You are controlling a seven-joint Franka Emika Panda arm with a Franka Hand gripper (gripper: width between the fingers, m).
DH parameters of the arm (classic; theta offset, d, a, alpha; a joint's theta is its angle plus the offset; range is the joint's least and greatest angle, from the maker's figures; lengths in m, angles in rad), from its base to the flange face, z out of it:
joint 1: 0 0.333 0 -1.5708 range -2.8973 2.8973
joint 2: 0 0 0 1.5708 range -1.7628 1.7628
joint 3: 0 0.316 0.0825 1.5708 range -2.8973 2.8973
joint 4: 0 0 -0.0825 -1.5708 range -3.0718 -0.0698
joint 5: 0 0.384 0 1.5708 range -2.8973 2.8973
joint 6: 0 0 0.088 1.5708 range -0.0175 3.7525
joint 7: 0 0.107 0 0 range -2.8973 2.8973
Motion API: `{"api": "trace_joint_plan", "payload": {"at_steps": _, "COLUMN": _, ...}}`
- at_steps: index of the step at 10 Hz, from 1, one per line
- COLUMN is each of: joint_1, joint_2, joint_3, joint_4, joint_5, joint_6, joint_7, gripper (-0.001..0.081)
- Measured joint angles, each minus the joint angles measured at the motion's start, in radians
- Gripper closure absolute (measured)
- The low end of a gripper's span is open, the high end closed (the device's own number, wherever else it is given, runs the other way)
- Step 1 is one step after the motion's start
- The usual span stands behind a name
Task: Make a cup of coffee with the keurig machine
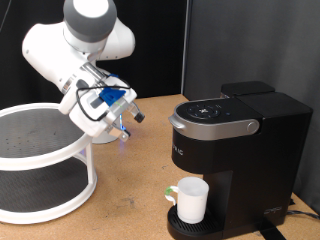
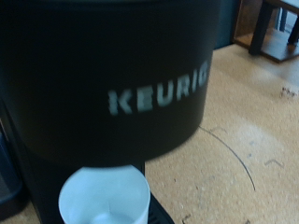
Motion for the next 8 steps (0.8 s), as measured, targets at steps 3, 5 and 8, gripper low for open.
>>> {"api": "trace_joint_plan", "payload": {"at_steps": 3, "joint_1": -0.025, "joint_2": -0.099, "joint_3": -0.016, "joint_4": -0.004, "joint_5": -0.069, "joint_6": -0.079, "joint_7": 0.084, "gripper": 0.0003}}
{"api": "trace_joint_plan", "payload": {"at_steps": 5, "joint_1": -0.046, "joint_2": -0.167, "joint_3": -0.020, "joint_4": -0.005, "joint_5": -0.114, "joint_6": -0.114, "joint_7": 0.145, "gripper": 0.0003}}
{"api": "trace_joint_plan", "payload": {"at_steps": 8, "joint_1": -0.059, "joint_2": -0.250, "joint_3": -0.013, "joint_4": -0.004, "joint_5": -0.182, "joint_6": -0.125, "joint_7": 0.255, "gripper": 0.0003}}
